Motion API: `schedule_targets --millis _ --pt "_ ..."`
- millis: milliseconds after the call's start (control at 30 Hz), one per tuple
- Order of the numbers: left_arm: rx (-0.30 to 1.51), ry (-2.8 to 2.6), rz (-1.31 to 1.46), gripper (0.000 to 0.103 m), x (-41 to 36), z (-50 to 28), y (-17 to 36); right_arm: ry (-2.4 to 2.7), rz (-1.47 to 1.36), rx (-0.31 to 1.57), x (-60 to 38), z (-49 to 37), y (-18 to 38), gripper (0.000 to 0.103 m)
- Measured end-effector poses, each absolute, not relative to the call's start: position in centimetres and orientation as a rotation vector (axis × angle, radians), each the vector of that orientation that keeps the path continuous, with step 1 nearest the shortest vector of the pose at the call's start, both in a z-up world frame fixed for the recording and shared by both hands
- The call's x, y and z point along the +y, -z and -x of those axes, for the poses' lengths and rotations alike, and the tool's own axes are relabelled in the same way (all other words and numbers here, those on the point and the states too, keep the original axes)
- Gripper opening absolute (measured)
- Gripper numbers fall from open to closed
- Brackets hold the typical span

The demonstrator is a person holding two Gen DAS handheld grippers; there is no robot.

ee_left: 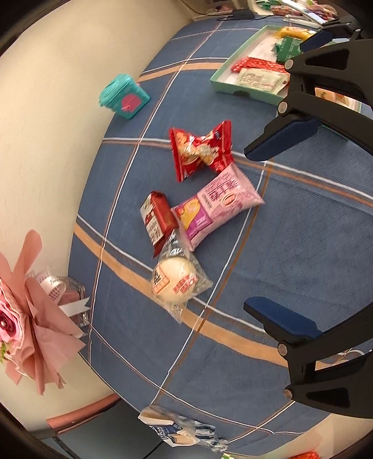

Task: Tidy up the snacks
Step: 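Move both open tools away from the tray toward the remaining snacks, then grasp the pink bread pack with the left tool while the right tool grasps the red candy pack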

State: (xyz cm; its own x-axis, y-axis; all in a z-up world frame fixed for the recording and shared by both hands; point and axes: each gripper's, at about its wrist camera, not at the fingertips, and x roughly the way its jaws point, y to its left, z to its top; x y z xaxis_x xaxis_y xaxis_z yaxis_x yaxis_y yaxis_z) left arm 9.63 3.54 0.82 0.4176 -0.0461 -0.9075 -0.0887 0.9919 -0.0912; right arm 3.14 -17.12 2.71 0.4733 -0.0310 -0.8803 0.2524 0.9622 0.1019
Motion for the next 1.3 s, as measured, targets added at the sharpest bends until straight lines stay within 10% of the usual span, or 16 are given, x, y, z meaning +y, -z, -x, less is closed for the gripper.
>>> schedule_targets --millis 933,1300 --pt "1.218 -0.085 0.403 0.096 5.6 -15.2 4.0 0.032 -0.22 1.074 -14.0 -14.1 2.3 0.103" --pt "1.231 -0.092 0.467 0.093 5.0 -17.2 6.0 -0.014 -0.231 1.05 -13.8 -15.5 3.2 0.087"
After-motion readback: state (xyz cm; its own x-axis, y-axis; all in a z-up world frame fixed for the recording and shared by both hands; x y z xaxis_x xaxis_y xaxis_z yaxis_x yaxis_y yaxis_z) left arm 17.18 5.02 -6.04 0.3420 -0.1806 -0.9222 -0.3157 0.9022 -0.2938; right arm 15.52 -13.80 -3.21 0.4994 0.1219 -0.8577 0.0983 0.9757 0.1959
